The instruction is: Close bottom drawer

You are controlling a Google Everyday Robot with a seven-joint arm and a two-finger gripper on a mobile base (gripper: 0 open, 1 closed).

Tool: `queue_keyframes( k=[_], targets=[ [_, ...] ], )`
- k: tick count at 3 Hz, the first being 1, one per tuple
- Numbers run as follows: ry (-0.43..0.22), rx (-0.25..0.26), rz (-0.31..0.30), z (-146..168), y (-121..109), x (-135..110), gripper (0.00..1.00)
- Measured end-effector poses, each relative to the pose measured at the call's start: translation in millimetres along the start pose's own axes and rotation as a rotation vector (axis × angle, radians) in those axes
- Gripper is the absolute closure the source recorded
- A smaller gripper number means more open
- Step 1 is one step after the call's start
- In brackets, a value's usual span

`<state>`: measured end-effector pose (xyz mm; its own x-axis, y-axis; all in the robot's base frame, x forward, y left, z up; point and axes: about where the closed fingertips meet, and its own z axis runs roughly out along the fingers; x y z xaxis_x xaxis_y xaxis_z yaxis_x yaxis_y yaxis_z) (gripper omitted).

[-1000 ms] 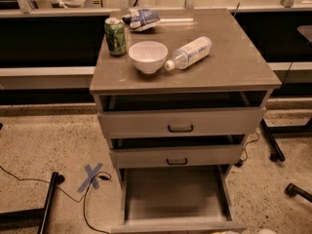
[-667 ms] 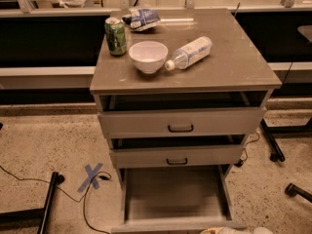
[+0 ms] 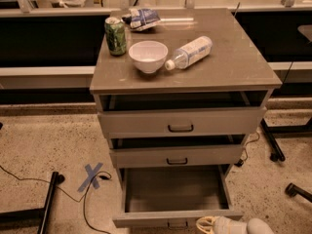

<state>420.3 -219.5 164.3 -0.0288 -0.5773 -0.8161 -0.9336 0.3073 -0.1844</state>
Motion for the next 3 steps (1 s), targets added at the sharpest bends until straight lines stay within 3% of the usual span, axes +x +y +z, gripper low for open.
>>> queue_keyframes(
  k=[1, 2, 3],
  targets=[
    [-0.013, 0.035, -0.01, 10, -30, -8, 1.0],
    [-0.013, 0.035, -0.01, 10, -30, -8, 1.0],
    [-0.026, 0.062, -0.011, 18, -66, -16, 1.0]
  ],
)
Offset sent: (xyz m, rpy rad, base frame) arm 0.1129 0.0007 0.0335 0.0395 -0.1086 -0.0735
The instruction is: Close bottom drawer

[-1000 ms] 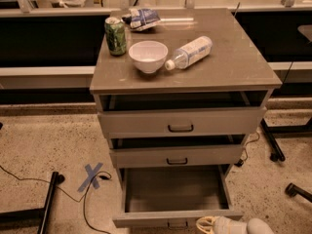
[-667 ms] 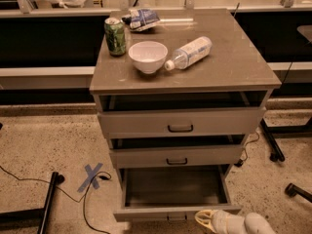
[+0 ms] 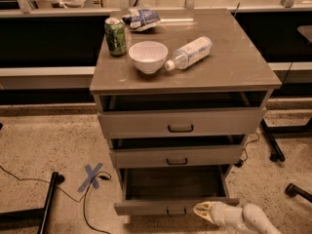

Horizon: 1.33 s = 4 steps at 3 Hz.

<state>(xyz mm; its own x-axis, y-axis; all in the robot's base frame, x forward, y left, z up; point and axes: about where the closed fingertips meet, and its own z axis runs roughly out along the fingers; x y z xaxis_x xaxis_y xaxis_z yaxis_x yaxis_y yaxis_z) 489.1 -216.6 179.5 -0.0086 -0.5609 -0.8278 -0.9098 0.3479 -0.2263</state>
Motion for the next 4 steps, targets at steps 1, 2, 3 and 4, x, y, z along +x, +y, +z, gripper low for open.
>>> queue_keyframes(
  k=[1, 2, 3, 4],
  targets=[
    [-0.006, 0.016, -0.001, 6, -23, -5, 1.0],
    [-0.008, 0.03, -0.009, 17, -59, -15, 1.0],
    [-0.004, 0.034, -0.006, 31, -90, -21, 1.0],
    [-0.005, 0.033, 0.012, 45, -109, -18, 1.0]
  ],
)
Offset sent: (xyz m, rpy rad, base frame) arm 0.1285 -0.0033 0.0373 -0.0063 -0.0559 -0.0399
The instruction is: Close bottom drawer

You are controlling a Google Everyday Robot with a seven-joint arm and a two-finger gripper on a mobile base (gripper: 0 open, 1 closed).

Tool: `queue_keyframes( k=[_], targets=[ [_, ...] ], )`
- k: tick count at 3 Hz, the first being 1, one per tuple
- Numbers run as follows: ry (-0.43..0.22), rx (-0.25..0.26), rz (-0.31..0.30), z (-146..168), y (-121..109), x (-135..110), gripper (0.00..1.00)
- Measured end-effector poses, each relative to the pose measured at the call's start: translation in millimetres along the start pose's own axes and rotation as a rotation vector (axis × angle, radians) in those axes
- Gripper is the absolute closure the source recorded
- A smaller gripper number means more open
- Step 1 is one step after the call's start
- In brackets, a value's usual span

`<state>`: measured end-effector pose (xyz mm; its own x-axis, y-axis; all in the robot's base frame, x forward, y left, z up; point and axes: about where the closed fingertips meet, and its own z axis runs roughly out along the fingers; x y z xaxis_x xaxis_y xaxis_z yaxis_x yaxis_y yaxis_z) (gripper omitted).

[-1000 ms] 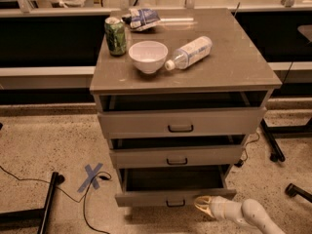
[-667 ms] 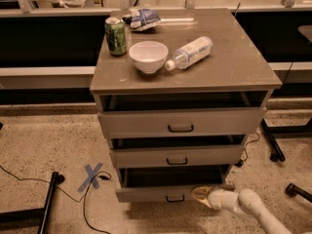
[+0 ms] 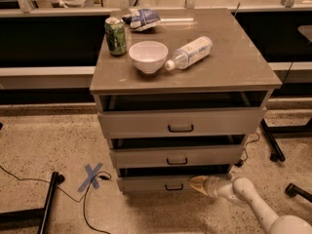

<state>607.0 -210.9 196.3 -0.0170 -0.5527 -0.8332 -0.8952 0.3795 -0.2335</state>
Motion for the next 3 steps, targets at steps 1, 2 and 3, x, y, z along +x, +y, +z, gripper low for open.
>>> queue_keyframes(
  k=[1, 2, 3],
  targets=[
    [-0.019, -0.003, 0.001, 9, -1, 0, 1.0],
    [-0.038, -0.015, -0.001, 10, 19, 9, 1.0],
    [-0.048, -0.042, 0.027, -5, 51, 17, 1.0]
  ],
)
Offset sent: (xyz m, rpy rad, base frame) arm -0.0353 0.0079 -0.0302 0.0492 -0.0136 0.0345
